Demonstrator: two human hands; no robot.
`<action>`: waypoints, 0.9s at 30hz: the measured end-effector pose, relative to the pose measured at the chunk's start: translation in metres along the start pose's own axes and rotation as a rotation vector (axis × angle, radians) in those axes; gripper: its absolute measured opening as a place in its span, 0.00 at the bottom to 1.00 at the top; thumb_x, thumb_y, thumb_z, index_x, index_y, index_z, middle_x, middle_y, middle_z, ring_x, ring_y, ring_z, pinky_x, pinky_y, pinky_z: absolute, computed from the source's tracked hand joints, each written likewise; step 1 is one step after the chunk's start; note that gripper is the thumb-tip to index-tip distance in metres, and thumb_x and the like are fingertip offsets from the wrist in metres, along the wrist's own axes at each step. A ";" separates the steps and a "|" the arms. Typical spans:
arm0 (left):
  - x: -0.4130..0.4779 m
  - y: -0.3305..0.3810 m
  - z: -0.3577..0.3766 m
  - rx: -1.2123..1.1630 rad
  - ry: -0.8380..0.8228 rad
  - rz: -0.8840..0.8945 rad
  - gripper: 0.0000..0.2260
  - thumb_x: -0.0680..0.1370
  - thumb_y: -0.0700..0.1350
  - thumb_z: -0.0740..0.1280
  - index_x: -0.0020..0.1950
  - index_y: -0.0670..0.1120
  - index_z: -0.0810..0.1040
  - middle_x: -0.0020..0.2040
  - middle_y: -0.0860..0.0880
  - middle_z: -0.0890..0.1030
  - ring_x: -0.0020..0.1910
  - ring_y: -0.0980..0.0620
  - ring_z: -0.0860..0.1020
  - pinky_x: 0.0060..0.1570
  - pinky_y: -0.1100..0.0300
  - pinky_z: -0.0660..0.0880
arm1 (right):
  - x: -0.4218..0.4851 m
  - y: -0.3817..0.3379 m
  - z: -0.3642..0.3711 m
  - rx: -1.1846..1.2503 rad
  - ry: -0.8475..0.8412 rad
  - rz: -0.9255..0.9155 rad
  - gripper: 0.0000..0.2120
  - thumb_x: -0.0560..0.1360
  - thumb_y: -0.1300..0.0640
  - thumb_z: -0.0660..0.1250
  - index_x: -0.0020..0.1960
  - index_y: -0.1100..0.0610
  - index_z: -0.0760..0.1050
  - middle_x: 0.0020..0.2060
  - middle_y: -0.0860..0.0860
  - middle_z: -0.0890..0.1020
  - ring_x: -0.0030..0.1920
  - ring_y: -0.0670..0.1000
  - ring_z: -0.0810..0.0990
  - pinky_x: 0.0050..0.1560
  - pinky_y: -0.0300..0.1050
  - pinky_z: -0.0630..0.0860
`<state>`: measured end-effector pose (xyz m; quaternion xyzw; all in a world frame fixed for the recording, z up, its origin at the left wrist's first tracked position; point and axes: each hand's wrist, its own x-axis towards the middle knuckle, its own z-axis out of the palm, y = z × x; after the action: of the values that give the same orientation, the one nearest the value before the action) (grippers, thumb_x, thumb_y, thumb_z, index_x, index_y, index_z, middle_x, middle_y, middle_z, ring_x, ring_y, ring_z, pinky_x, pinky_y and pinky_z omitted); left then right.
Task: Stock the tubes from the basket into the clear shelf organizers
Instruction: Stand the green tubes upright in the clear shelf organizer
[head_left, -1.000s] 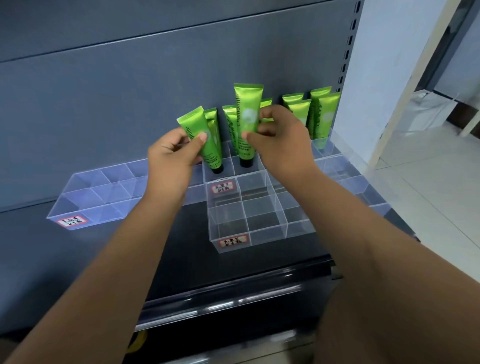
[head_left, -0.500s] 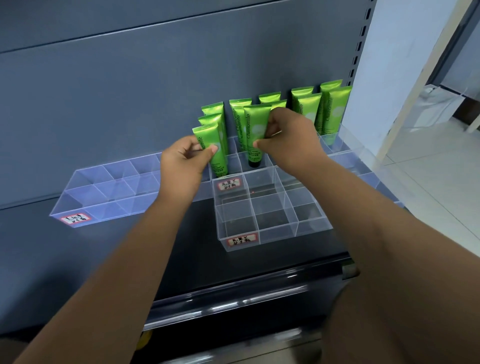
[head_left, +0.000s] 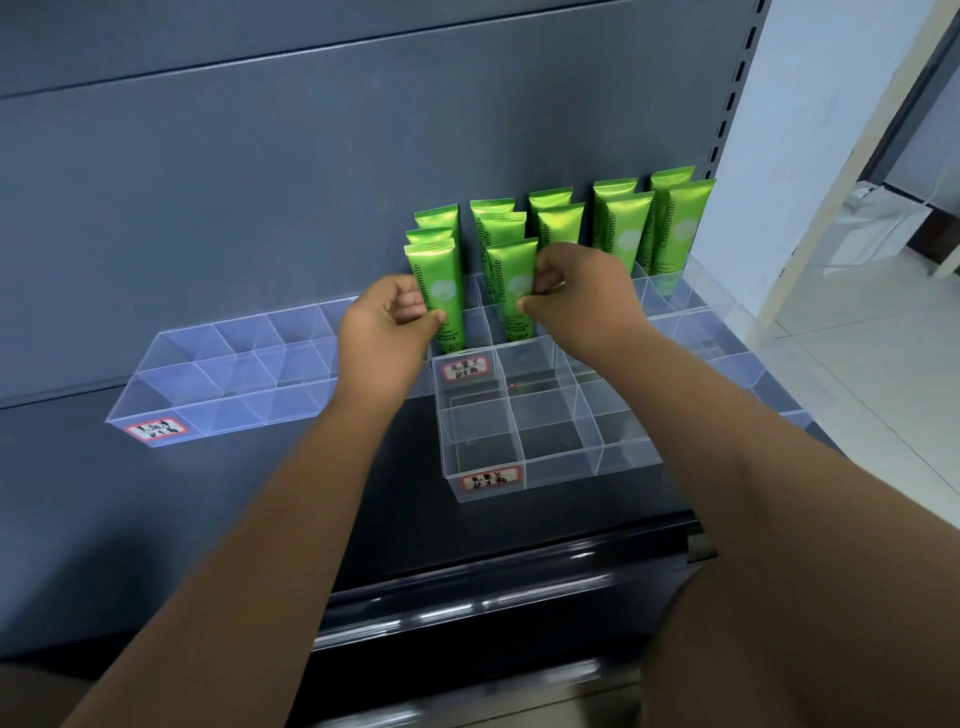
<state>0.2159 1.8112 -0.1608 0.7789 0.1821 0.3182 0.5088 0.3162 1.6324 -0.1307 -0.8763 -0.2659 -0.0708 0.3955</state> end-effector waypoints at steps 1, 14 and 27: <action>0.001 -0.001 0.000 0.000 0.003 -0.003 0.13 0.74 0.36 0.76 0.53 0.49 0.78 0.45 0.55 0.80 0.45 0.62 0.79 0.51 0.70 0.77 | 0.000 0.000 0.001 0.000 0.006 0.005 0.09 0.71 0.61 0.75 0.42 0.58 0.74 0.40 0.53 0.83 0.44 0.55 0.80 0.44 0.45 0.76; -0.005 0.004 -0.001 0.072 -0.007 0.046 0.16 0.77 0.38 0.74 0.47 0.58 0.73 0.44 0.56 0.78 0.44 0.62 0.77 0.47 0.76 0.74 | 0.008 0.004 0.011 -0.028 0.084 0.030 0.08 0.72 0.61 0.74 0.41 0.60 0.75 0.38 0.53 0.82 0.43 0.54 0.79 0.39 0.39 0.67; -0.006 -0.001 0.002 0.114 0.033 0.062 0.10 0.76 0.40 0.74 0.48 0.53 0.76 0.44 0.54 0.80 0.46 0.57 0.79 0.47 0.73 0.75 | 0.008 0.000 0.012 -0.080 0.079 0.025 0.02 0.70 0.64 0.69 0.40 0.61 0.76 0.36 0.55 0.82 0.42 0.58 0.80 0.40 0.44 0.77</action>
<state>0.2128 1.8065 -0.1639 0.8064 0.1841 0.3357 0.4506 0.3214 1.6445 -0.1361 -0.8911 -0.2362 -0.1107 0.3713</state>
